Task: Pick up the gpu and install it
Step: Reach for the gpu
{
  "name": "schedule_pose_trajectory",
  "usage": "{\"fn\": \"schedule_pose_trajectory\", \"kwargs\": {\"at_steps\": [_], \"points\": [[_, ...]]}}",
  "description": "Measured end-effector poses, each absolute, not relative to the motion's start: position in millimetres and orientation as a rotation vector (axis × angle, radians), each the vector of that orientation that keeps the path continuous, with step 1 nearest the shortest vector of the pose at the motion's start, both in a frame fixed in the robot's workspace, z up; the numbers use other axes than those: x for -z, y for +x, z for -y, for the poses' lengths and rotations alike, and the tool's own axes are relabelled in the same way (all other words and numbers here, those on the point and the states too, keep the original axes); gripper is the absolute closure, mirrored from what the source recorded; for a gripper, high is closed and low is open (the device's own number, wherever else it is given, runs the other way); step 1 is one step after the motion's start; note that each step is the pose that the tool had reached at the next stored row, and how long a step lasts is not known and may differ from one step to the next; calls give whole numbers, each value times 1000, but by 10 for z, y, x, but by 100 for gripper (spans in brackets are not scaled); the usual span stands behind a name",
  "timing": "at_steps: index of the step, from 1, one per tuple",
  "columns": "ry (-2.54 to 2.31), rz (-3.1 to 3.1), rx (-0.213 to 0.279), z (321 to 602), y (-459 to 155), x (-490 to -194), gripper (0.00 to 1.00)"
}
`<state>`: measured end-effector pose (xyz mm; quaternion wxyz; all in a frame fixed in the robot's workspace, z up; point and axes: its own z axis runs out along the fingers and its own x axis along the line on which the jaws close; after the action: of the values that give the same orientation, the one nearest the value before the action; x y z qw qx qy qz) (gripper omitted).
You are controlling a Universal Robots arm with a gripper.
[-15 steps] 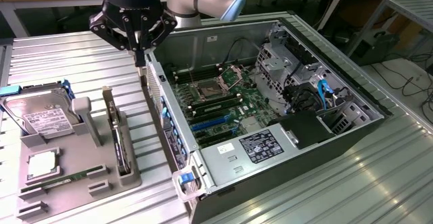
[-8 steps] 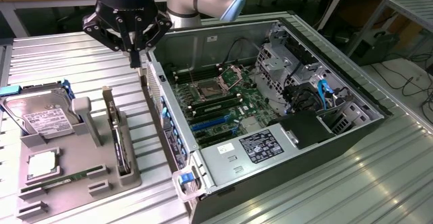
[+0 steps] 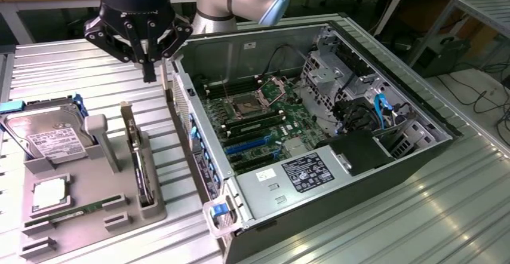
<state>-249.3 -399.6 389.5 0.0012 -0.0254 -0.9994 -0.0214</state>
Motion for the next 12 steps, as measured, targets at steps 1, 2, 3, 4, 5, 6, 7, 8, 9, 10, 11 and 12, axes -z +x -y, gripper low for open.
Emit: {"fn": "schedule_pose_trajectory", "kwargs": {"at_steps": [1,2,3,4,5,6,7,8,9,10,11,12], "points": [[-79,3137,67,3997,-2515,-3894,89],[-78,3137,67,3997,-2529,-3894,89],[-78,3136,67,3997,-2540,-3894,89],[-77,3136,67,3998,-2554,-3893,89],[-77,3136,67,3998,-2566,-3892,89],[-76,3136,67,3998,-2579,-3892,89],[-75,3136,67,3998,-2593,-3891,89],[-75,3136,67,3999,-2606,-3891,89],[-74,3135,67,4000,-2619,-3891,89],[-73,3135,67,4006,-2633,-3890,89],[-73,3135,67,4020,-2649,-3888,89],[-72,3135,67,4033,-2659,-3886,89]]}}
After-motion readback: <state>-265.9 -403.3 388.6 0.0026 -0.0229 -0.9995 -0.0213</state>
